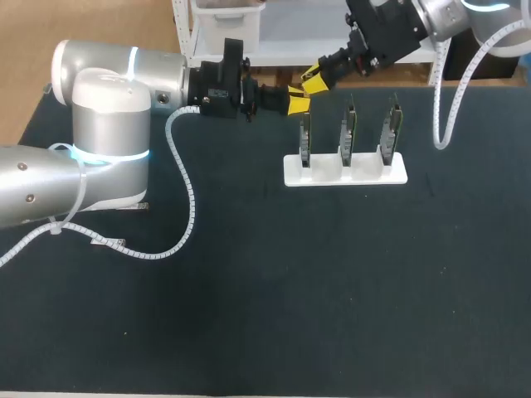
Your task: Pick up the optical module with the left hand, and insert it into the network port with the right hand.
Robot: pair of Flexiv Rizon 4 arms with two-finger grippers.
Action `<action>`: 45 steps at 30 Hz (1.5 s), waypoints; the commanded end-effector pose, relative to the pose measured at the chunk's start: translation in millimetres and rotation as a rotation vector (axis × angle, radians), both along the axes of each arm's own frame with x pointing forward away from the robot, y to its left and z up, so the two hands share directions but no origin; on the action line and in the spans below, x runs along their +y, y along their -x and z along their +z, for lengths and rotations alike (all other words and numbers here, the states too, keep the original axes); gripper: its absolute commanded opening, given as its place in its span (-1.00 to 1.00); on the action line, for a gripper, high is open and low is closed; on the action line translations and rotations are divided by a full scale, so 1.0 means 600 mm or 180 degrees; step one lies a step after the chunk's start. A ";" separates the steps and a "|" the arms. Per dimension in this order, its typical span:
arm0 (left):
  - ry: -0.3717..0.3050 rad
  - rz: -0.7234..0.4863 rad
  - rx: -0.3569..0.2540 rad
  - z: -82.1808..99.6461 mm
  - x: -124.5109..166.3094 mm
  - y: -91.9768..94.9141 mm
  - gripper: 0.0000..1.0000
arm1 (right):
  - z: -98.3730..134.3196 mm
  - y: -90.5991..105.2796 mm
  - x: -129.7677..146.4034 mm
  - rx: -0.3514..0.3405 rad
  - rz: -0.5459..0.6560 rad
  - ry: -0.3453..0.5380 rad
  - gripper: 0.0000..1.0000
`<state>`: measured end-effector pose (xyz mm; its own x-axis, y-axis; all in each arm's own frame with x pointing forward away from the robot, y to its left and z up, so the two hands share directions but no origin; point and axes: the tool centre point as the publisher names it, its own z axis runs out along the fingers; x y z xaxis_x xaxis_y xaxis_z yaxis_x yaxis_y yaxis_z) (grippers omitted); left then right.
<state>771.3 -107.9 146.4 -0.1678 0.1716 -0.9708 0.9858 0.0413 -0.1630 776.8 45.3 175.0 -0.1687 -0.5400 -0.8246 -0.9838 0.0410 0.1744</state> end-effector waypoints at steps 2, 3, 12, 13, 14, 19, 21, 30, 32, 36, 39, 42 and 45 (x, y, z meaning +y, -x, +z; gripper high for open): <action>-0.0002 -0.0009 0.0001 -0.001 -0.001 -0.005 -1.00 | -0.001 0.009 -0.003 -0.0003 -0.0026 0.0003 -1.00; -0.0002 -0.0009 0.0001 -0.001 -0.001 -0.005 -1.00 | -0.001 0.010 -0.003 0.0000 -0.0031 0.0004 -1.00; -0.0002 -0.0009 0.0001 -0.001 -0.001 -0.005 1.00 | -0.003 0.012 -0.007 0.0011 -0.0071 0.0010 -1.00; -0.0002 -0.0009 0.0001 -0.001 -0.001 -0.005 1.00 | -0.003 0.012 -0.007 0.0010 -0.0075 0.0010 -1.00; -0.0002 -0.0009 0.0001 -0.001 -0.001 -0.005 1.00 | -0.003 0.012 -0.007 0.0010 -0.0076 0.0010 -1.00; -0.0002 -0.0009 0.0001 -0.001 -0.001 -0.005 1.00 | -0.003 0.012 -0.009 0.0009 -0.0090 0.0008 -1.00; -0.0002 -0.0009 0.0001 -0.001 -0.001 -0.005 1.00 | -0.003 0.012 -0.009 0.0010 -0.0093 0.0008 -1.00; -0.0120 0.0020 -0.0094 0.001 0.019 -0.011 1.00 | -0.003 0.012 -0.010 0.0010 -0.0085 -0.0004 -1.00; -0.0197 0.0019 -0.0110 0.001 0.026 -0.012 1.00 | -0.003 0.012 -0.011 0.0007 -0.0083 -0.0010 -1.00; -0.0338 -0.0004 -0.0110 -0.008 0.039 -0.016 1.00 | -0.003 0.012 -0.012 0.0003 -0.0077 -0.0018 -1.00; -0.0559 0.0014 -0.0158 -0.018 0.048 -0.022 1.00 | -0.003 0.011 -0.013 0.0002 -0.0070 -0.0021 -1.00; -0.0734 -0.0056 -0.0240 -0.025 0.053 -0.024 1.00 | -0.003 0.011 -0.014 0.0001 -0.0063 -0.0022 -1.00; -0.0894 -0.0113 -0.0279 -0.035 0.057 -0.026 1.00 | -0.003 0.009 -0.015 -0.0001 -0.0059 -0.0021 -1.00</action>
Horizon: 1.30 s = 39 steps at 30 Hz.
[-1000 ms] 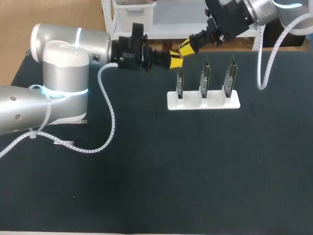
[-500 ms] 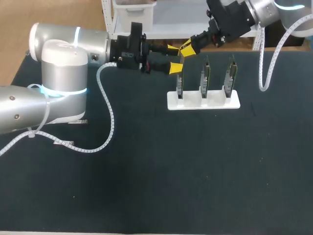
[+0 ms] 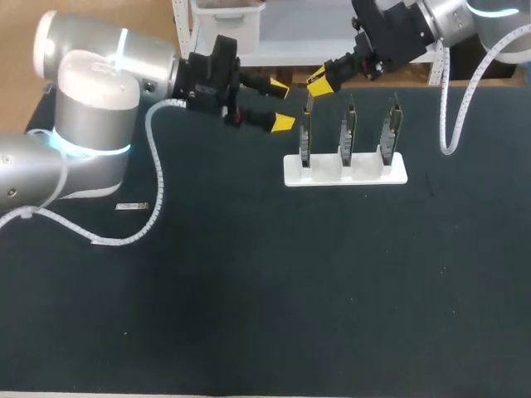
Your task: Pick up the optical module with the left hand, and insert it into the network port with the right hand.
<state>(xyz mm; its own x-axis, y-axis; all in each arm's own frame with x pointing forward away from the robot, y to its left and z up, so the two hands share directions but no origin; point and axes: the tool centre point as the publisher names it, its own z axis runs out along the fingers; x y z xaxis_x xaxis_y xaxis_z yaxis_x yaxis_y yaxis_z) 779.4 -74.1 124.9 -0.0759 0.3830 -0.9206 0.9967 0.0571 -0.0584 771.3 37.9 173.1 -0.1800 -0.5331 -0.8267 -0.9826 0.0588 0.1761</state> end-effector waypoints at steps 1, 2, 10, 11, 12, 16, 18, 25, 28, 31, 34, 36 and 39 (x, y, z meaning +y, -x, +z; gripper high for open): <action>-0.0225 -0.0077 0.0026 -0.002 0.002 -0.013 1.00 | 0.001 0.000 -0.002 -0.0008 0.0002 -0.0009 -1.00; -0.0245 -0.0092 0.0028 -0.003 0.003 -0.014 1.00 | 0.001 0.000 -0.003 -0.0011 0.0003 -0.0009 -1.00; -0.0381 -0.0118 0.0042 -0.014 0.009 -0.018 1.00 | 0.003 -0.003 -0.004 -0.0037 0.0021 -0.0029 -1.00; -0.0392 -0.0124 0.0046 -0.015 0.009 -0.018 1.00 | 0.004 -0.003 -0.004 -0.0038 0.0024 -0.0034 -1.00; -0.0403 -0.0130 0.0051 -0.017 0.009 -0.017 1.00 | 0.004 -0.003 -0.005 -0.0039 0.0025 -0.0040 -1.00; -0.0489 -0.0196 0.0037 -0.024 0.006 -0.011 1.00 | 0.004 -0.004 -0.006 -0.0044 0.0020 -0.0044 -1.00; -0.0495 -0.0200 0.0045 -0.025 0.005 -0.010 1.00 | 0.005 -0.005 -0.006 -0.0053 0.0021 -0.0045 -1.00; -0.0647 -0.0237 0.0020 -0.035 0.004 -0.007 1.00 | 0.006 -0.006 -0.008 -0.0072 0.0020 -0.0052 -1.00; -0.0691 -0.0235 0.0027 -0.038 0.006 -0.007 1.00 | 0.007 -0.006 -0.008 -0.0081 0.0018 -0.0061 -1.00; -0.0722 -0.0230 0.0037 -0.042 0.007 -0.006 1.00 | 0.007 -0.006 -0.008 -0.0091 0.0022 -0.0066 -1.00; -0.0765 -0.0236 0.0029 -0.045 0.008 -0.007 1.00 | 0.007 -0.007 -0.009 -0.0097 0.0024 -0.0070 -1.00; -0.0797 -0.0251 0.0017 -0.045 0.008 -0.007 1.00 | 0.007 -0.007 -0.009 -0.0101 0.0026 -0.0075 -1.00; -0.0834 -0.0273 0.0002 -0.047 0.007 -0.010 1.00 | 0.008 -0.007 -0.009 -0.0104 0.0034 -0.0077 -1.00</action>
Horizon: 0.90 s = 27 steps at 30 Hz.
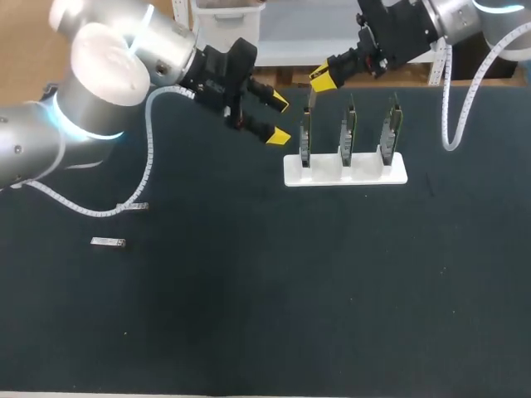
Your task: Pick up the optical module with the left hand, and insert it into the network port with the right hand.
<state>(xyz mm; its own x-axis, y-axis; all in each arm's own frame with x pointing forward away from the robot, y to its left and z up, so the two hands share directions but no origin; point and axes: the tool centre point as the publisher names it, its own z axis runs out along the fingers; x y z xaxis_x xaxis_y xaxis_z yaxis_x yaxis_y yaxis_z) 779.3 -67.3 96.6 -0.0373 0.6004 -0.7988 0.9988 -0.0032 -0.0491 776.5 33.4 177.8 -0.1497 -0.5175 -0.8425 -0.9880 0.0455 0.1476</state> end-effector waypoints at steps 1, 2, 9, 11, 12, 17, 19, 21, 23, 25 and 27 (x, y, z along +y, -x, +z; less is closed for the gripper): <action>-0.0048 -0.0040 0.0015 0.000 -0.005 -0.010 1.00 | 0.000 0.001 -0.002 -0.0009 0.0005 -0.0012 -1.00; -0.0051 -0.0044 0.0015 0.000 -0.005 -0.011 1.00 | 0.000 0.001 -0.002 -0.0010 0.0007 -0.0013 -1.00; -0.0086 -0.0089 0.0039 -0.006 -0.010 -0.005 1.00 | 0.000 0.000 -0.003 -0.0011 0.0008 -0.0010 -1.00; -0.0095 -0.0107 0.0042 -0.008 -0.011 -0.004 1.00 | 0.000 0.000 -0.003 -0.0012 0.0007 -0.0010 -1.00; -0.0094 -0.0111 0.0045 -0.009 -0.012 -0.003 1.00 | 0.000 0.000 -0.003 -0.0011 0.0007 -0.0011 -1.00; -0.0103 -0.0137 0.0064 -0.013 -0.014 -0.001 1.00 | 0.000 -0.001 -0.003 -0.0010 0.0014 -0.0005 -1.00; -0.0102 -0.0143 0.0067 -0.013 -0.014 -0.001 1.00 | 0.000 -0.001 -0.003 -0.0016 0.0016 0.0001 -1.00; -0.0101 -0.0145 0.0069 -0.014 -0.014 -0.001 1.00 | 0.000 -0.002 -0.003 -0.0018 0.0018 0.0001 -1.00; -0.0101 -0.0146 0.0075 -0.015 -0.013 0.001 1.00 | 0.000 -0.002 -0.002 -0.0020 0.0021 0.0002 -1.00; -0.0101 -0.0166 0.0088 -0.016 -0.013 0.002 1.00 | 0.001 -0.002 -0.002 -0.0021 0.0026 0.0001 -1.00; -0.0103 -0.0203 0.0081 -0.016 -0.014 0.005 1.00 | 0.001 -0.002 -0.001 -0.0022 0.0032 0.0001 -1.00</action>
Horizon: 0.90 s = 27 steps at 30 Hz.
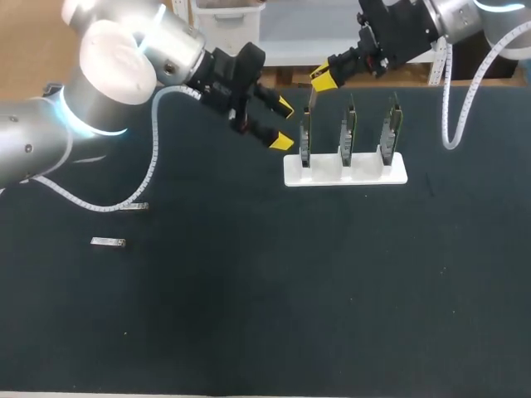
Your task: Pick up the optical module with the left hand, and insert it into the network port with the right hand.
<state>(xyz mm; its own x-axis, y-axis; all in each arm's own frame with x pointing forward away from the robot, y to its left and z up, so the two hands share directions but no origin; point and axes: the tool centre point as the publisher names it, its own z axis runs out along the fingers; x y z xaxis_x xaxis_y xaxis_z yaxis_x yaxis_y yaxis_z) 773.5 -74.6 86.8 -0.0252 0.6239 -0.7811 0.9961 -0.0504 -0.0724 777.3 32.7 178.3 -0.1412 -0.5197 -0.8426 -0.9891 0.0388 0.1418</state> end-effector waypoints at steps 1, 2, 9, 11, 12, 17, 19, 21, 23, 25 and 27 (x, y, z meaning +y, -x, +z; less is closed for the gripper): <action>0.0006 -0.0089 0.0027 0.000 -0.002 -0.004 1.00 | 0.000 -0.001 0.001 -0.0025 0.0020 0.0024 -1.00; 0.0011 -0.0102 0.0025 0.001 -0.002 -0.003 1.00 | 0.000 -0.001 0.002 -0.0036 0.0039 0.0032 -1.00; 0.0000 -0.0086 0.0012 0.001 -0.001 -0.003 1.00 | 0.002 -0.001 0.004 -0.0095 0.0094 0.0082 -1.00; 0.0000 -0.0086 0.0012 0.001 -0.001 -0.003 1.00 | 0.002 -0.002 0.005 -0.0111 0.0121 0.0103 -1.00; 0.0000 -0.0086 0.0012 0.001 -0.001 -0.003 1.00 | 0.002 -0.002 0.006 -0.0120 0.0140 0.0110 -1.00; 0.0000 -0.0086 0.0012 0.001 -0.001 -0.003 1.00 | 0.000 -0.001 0.011 -0.0163 0.0223 0.0173 -1.00; 0.0000 -0.0086 0.0012 0.001 -0.001 -0.003 1.00 | -0.002 0.000 0.012 -0.0184 0.0238 0.0199 -1.00; 0.0000 -0.0086 0.0012 0.001 -0.001 -0.003 1.00 | -0.003 0.000 0.013 -0.0196 0.0247 0.0219 -1.00; 0.0000 -0.0086 0.0012 0.001 -0.001 -0.003 1.00 | -0.005 0.000 0.013 -0.0213 0.0244 0.0242 -1.00; 0.0000 -0.0086 0.0012 0.001 -0.001 -0.003 1.00 | -0.006 -0.001 0.015 -0.0230 0.0243 0.0262 -1.00; 0.0000 -0.0086 0.0012 0.001 -0.001 -0.003 1.00 | -0.008 -0.001 0.015 -0.0237 0.0241 0.0271 -1.00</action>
